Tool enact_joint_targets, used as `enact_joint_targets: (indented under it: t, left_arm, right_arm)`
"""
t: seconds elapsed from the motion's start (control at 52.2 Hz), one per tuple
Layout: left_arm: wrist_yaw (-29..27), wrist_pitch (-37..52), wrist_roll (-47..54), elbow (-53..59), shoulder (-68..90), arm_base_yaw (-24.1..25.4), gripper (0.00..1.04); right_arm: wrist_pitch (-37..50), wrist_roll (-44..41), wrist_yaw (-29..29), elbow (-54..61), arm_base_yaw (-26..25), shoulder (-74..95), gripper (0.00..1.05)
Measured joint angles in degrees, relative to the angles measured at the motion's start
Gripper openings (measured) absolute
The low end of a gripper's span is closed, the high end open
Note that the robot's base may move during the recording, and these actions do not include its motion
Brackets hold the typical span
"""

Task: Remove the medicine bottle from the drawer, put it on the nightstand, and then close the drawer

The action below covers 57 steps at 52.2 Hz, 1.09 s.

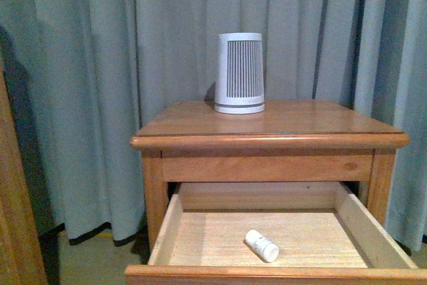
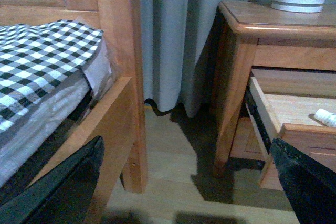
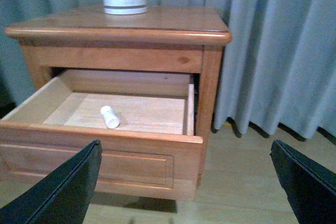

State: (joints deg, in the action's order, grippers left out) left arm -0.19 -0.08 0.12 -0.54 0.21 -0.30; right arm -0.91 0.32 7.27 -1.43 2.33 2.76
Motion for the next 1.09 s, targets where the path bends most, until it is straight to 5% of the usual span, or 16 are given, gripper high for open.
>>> enact_joint_targets:
  t: [0.057,0.115,0.249,0.555,1.091]
  left_arm:
    - [-0.1,0.0,0.0,0.0,0.0,0.0,0.98]
    - [0.0,0.0,0.0,0.0,0.0,0.0,0.98]
    - [0.0,0.0,0.0,0.0,-0.1,0.0,0.98]
    - [0.0,0.0,0.0,0.0,-0.1,0.0,0.98]
    - [0.0,0.0,0.0,0.0,-0.1,0.0,0.98]
  right_arm:
    - [3.9,0.6,9.7,-2.1,2.8,9.0,0.98]
    - [11.1,0.6,13.2,-5.6,4.0,20.6,0.98]
    - [19.5,2.1,11.1,-17.6,5.4,42.9,0.98]
    - [9.2,3.1,6.3,-50.8,9.9,86.8,0.98]
    - [2.1,4.4,3.6,-77.6,12.8,120.4,0.98]
